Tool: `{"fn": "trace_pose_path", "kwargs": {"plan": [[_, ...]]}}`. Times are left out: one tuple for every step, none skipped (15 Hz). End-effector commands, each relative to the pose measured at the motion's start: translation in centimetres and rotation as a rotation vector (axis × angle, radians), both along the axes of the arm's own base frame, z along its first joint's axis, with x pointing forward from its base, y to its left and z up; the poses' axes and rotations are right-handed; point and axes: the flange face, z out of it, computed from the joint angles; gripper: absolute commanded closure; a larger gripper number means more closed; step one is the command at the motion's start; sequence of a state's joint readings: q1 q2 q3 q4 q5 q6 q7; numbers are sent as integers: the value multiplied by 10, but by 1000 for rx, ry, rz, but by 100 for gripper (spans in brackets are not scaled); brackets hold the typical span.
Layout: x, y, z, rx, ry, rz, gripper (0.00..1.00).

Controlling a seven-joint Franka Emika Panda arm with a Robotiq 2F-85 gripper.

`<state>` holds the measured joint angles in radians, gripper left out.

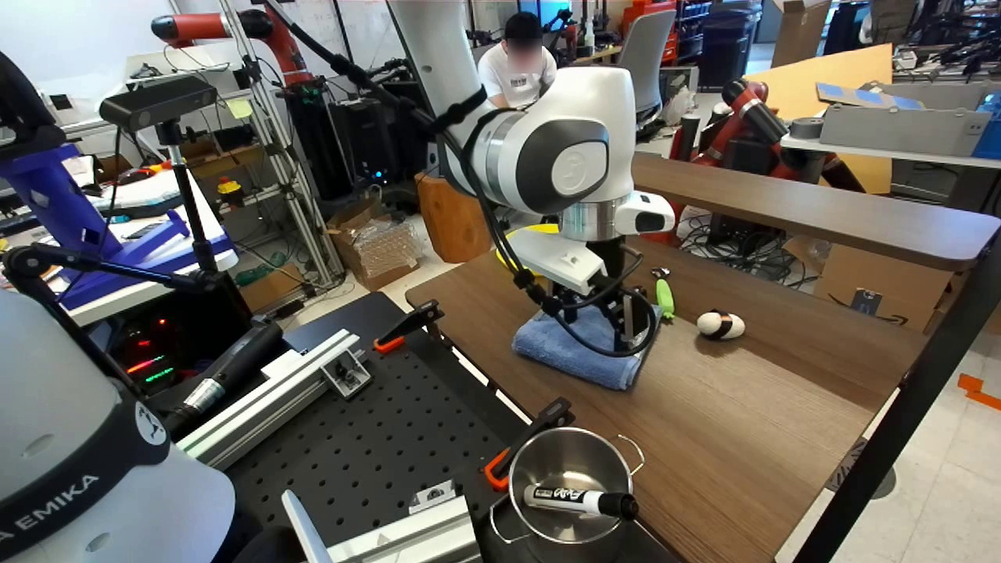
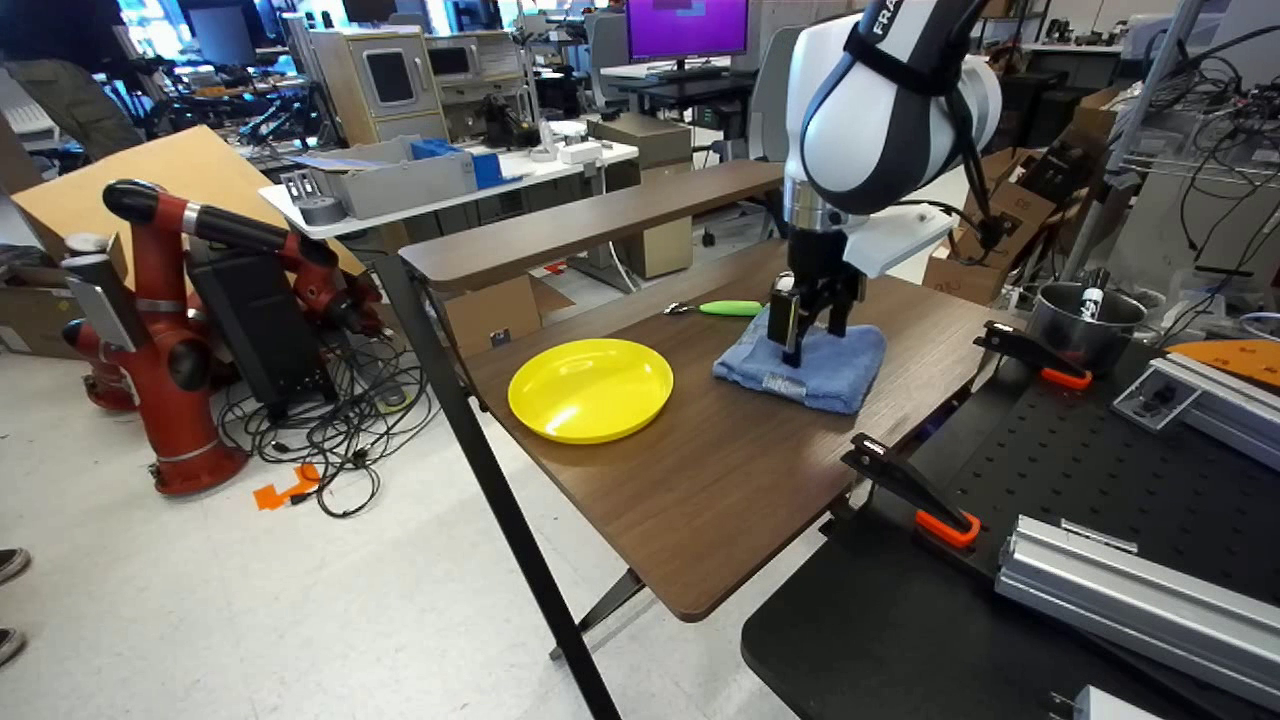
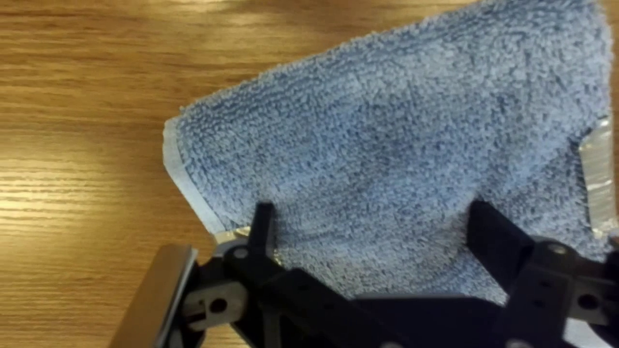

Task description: Move the blue towel to the right

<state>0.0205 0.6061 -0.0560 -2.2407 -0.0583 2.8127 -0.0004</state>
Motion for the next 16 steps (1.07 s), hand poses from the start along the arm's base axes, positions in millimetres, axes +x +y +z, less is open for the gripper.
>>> {"fn": "trace_pose_path", "kwargs": {"plan": [[7,-11,-13,4,-16,-13,0],[8,-14,-12,6,-18,-22,0],[9,-19,-11,7,-21,-34,0],[10,-25,-11,10,-24,-48,0],[10,-32,-11,13,-27,-61,0],[9,-39,-10,15,-28,-78,0],[8,-48,-10,18,-30,-97,0],[8,-55,-11,22,-28,-111,0],[5,-64,-12,25,-20,-128,0],[4,-71,-14,34,-12,-144,0],[4,-78,-16,41,-16,-162,0],[3,-85,-18,49,-10,-181,0],[2,-91,-20,57,-10,-197,0],[1,-99,-21,65,-9,-216,0],[0,-106,-22,75,-8,-236,0],[-1,-115,-24,84,-9,-257,0]]}}
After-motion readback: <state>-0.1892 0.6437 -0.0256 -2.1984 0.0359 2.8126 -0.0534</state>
